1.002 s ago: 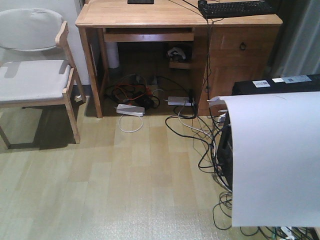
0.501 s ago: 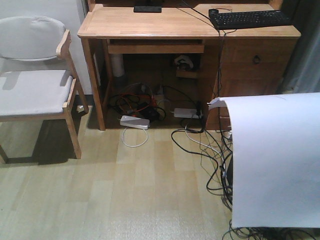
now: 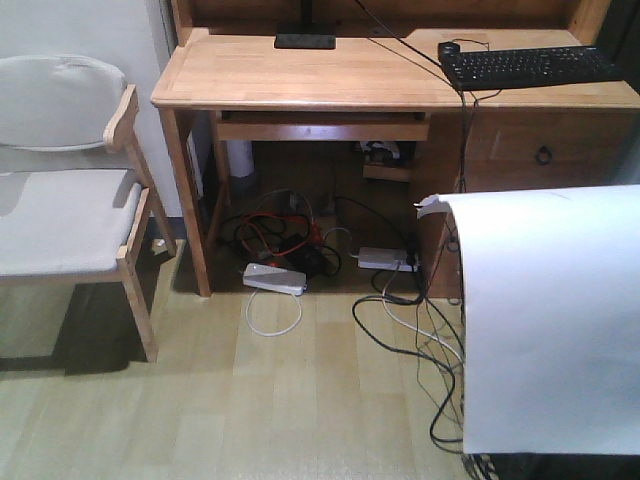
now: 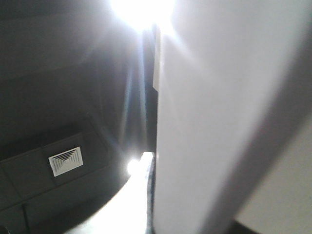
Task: Grab stapler and paper to desk for stapling
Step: 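Approach the desk surface in front of the monitor holding both items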
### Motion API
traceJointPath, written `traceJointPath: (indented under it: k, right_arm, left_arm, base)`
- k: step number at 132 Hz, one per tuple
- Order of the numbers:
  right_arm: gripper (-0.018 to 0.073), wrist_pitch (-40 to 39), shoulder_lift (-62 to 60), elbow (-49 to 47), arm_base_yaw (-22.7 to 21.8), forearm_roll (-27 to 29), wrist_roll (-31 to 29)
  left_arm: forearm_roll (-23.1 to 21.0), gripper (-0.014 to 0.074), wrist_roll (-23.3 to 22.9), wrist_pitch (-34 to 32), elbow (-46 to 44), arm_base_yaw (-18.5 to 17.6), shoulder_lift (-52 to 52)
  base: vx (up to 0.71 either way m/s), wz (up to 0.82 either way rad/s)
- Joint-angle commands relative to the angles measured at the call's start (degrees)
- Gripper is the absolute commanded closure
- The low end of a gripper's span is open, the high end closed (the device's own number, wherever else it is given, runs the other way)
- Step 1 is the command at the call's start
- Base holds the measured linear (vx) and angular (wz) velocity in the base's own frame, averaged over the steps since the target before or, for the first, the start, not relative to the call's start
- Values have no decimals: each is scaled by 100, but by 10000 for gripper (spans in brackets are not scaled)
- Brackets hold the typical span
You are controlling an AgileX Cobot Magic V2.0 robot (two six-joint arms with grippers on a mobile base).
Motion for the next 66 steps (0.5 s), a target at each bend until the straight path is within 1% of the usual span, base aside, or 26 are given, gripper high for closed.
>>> traceJointPath:
  k: [1,66]
  right_arm:
    - [565,-225,66,-140,-24,41,-27]
    - [565,-225,66,-140,-24,41,-27]
  left_arm:
    - [-96,603,5,-675,-136,-11,76]
    - [-96,603,5,-675,-136,-11,76]
  base:
    - [35,1]
    - [37,2]
